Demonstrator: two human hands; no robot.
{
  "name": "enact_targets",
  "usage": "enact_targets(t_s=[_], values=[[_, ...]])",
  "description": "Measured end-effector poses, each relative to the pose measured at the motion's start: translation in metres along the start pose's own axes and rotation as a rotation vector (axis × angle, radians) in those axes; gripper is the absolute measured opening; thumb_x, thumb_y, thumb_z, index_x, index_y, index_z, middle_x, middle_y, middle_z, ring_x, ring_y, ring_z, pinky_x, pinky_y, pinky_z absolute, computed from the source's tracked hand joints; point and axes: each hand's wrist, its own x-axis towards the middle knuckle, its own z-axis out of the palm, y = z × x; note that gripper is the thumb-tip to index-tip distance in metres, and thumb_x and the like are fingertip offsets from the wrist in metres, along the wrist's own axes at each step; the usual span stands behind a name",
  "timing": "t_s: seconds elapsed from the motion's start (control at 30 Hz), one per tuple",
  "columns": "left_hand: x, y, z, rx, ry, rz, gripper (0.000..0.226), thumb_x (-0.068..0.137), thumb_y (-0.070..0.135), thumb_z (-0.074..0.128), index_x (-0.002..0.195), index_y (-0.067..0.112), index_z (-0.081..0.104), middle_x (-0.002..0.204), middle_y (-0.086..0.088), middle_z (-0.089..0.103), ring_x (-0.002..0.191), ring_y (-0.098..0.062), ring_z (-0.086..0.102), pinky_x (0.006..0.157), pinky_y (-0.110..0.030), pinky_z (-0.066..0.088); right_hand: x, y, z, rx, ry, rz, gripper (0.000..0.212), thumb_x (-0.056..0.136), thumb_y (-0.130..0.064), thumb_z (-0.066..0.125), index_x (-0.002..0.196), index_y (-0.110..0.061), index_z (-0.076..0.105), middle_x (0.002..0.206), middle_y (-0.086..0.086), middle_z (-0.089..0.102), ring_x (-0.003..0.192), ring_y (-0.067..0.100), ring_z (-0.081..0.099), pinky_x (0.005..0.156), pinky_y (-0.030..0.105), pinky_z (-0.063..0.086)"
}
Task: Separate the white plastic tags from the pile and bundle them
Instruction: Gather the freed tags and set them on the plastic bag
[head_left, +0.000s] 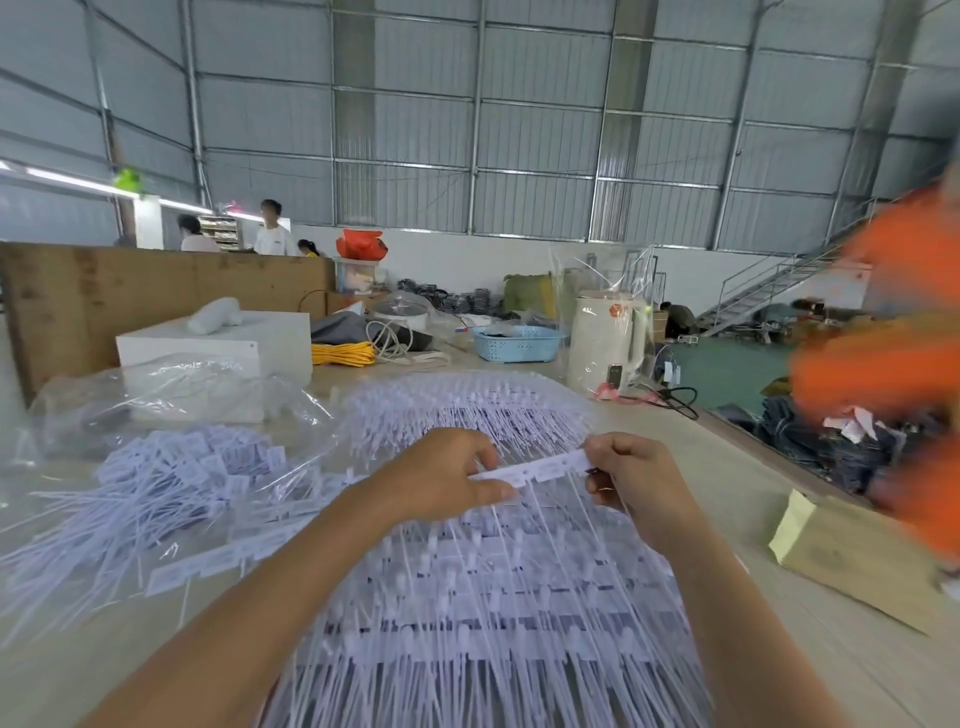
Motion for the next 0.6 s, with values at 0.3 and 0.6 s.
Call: enact_targets(t_s=[0.3,0.6], values=[[-0.003,0.006,0.009,0.053,-0.099,0.055,0.044,0.080,0.055,0.065,0.108,0.022,0.058,0.094,0.002,0.063,0.075,-0.016,0.062,0.062,-0.028,0.047,-0.002,-0.008,0.000,-0.171,0.120,-0.109,0.019,0.092,-0.007,0.055,0.075,-0.005,0.063,0.056,0.005,0.055,0.039,0.010,0.050,0.042,0.021,0.044],[-0.028,-0.021,-0.078,0.046,-0.336,-0.263,0.040,0.067,0.034,0.084,0.093,0.016,0.061,0.070,-0.001,0.070,0.051,-0.010,0.060,0.052,-0.021,0.048,0.015,-0.008,-0.041,-0.041,0.570,-0.066,0.021,0.097,-0.012,0.046,0.088,-0.011,0.065,0.061,0.003,0.050,0.049,0.014,0.043,0.044,0.021,0.042]])
